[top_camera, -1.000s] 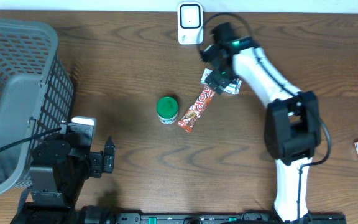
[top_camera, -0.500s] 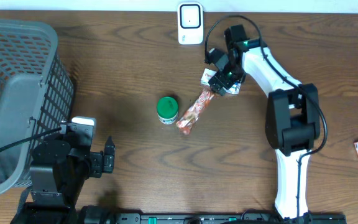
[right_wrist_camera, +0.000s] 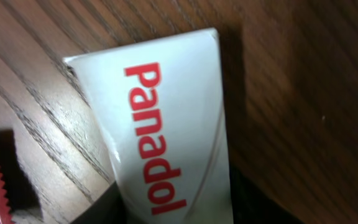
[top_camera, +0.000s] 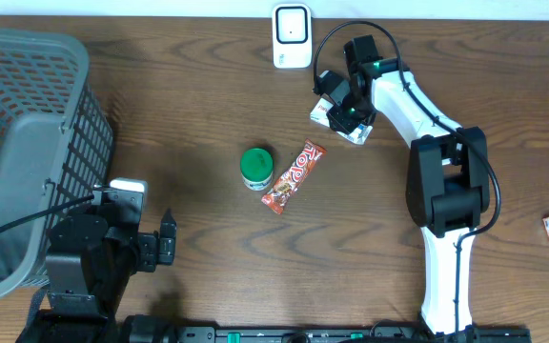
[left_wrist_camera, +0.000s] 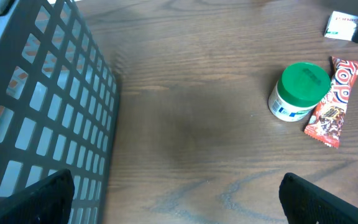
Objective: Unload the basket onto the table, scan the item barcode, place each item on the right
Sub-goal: 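Hold the Panadol box in front of the scanner window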
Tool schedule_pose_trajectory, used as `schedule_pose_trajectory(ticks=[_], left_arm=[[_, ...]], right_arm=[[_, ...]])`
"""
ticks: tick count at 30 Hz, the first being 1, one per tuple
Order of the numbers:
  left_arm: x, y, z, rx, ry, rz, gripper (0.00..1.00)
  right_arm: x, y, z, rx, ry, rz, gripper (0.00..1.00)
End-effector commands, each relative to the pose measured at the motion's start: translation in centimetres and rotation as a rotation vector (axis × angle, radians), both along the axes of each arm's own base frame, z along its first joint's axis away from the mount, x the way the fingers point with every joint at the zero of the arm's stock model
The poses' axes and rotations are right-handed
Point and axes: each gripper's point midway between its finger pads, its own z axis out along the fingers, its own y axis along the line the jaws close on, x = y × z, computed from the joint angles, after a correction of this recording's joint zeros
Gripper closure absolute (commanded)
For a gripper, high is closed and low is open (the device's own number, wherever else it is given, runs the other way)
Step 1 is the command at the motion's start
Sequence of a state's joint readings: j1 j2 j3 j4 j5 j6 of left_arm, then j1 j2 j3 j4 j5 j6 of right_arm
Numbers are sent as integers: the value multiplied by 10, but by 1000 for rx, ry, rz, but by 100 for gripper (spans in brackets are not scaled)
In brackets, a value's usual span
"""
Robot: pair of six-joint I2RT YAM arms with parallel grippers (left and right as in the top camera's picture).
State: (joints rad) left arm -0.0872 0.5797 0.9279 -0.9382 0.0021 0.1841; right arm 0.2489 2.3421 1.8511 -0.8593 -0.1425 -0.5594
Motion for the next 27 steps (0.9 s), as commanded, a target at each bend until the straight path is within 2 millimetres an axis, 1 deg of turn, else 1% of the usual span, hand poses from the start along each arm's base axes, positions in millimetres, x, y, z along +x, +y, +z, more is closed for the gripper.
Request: schedule_pose_trajectory(ticks=[1, 5, 9, 10, 13, 15, 18, 20, 21, 23, 27], left_arm=[[-1, -2, 5, 3, -16, -13, 1], [-1, -2, 5, 3, -16, -13, 1], [-1, -2, 5, 3, -16, -13, 1], [-1, -2, 5, 3, -16, -13, 1], [-1, -2, 5, 3, -16, -13, 1], [-1, -2, 5, 3, -16, -13, 1], [-1, -2, 5, 3, -16, -13, 1], [-1, -2, 5, 3, -16, -13, 1], [-1, -2, 5, 3, -16, -13, 1], [-1, -2, 5, 3, -16, -13, 1], [-1, -2, 5, 3, -16, -13, 1]], right_arm=[[-7, 5, -14, 9, 57, -19, 66], [-4, 13, 9, 12, 57, -7, 71], [4, 24, 41, 19, 26, 11, 69], [8, 27, 50, 16, 8, 15, 67], [18, 30, 66, -17, -51, 20, 67], [27, 33, 75, -64, -106, 23, 69], [44, 34, 86, -175, -223, 14, 75], [59, 36, 96, -252, -322, -2, 77], [70, 39, 104, -286, -393, -10, 77], [85, 46, 118, -314, -493, -11, 77], [116, 71, 154, -317, -722, -22, 74]])
